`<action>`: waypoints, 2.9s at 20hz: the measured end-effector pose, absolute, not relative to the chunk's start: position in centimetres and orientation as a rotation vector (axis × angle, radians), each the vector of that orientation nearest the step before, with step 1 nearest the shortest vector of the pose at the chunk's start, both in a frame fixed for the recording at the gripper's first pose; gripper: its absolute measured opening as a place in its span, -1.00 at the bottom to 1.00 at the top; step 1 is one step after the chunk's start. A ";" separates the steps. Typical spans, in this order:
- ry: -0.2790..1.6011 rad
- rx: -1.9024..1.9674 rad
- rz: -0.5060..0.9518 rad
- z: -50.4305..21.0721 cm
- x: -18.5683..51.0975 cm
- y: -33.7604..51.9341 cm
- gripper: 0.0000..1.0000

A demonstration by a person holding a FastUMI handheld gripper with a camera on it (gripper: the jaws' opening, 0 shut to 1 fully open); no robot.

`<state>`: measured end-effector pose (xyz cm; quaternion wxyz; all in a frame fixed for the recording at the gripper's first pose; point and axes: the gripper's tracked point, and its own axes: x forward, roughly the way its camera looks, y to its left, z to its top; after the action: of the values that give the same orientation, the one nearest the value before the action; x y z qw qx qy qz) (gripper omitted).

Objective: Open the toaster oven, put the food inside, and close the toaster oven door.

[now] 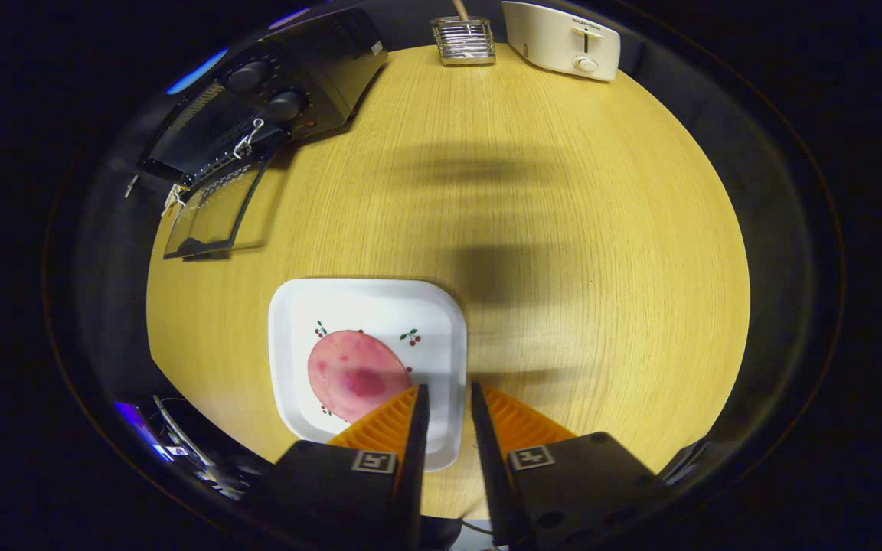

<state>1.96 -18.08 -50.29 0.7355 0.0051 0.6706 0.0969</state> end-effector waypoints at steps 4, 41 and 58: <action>1.522 0.147 0.291 -51.1 1.1 -17.8 -0.89; 0.802 1.435 -0.486 -43.6 16.5 10.5 -0.89; 0.912 1.403 -0.480 -45.2 17.1 14.1 0.47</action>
<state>17.06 14.08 -45.25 0.6445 0.6164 0.4004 -0.2106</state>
